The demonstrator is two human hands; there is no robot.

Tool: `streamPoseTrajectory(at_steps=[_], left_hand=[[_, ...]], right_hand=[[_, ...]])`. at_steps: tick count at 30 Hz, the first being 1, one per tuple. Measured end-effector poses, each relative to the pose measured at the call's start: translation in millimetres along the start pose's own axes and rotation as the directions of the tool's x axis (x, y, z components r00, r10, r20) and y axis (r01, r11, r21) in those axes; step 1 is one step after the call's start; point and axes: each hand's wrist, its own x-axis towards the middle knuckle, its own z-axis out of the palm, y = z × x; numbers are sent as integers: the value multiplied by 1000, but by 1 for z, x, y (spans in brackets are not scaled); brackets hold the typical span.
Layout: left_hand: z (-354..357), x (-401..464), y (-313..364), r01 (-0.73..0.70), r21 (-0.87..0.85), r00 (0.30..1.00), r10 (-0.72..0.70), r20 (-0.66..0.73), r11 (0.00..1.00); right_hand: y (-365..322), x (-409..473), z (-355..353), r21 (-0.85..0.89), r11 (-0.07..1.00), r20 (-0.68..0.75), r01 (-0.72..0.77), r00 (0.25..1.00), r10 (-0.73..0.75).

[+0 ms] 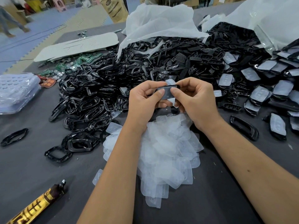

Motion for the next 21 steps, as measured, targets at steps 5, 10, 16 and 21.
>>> streamPoseTrajectory(at_steps=[5, 10, 16, 21], left_hand=[[2, -1, 1, -11, -6, 1000, 11, 6, 1000], [3, -1, 1, -10, 16, 999, 10, 31, 1000], [2, -1, 2, -25, 32, 998, 24, 56, 999], [3, -2, 3, -15, 35, 999, 13, 36, 999]], right_hand=[[0, 0, -1, 25, 1000, 31, -16, 999, 16], [-1, 0, 0, -6, 1000, 46, -21, 999, 22], [-3, -1, -1, 8, 999, 36, -44, 998, 44], [-5, -1, 0, 33, 998, 45, -60, 997, 58]])
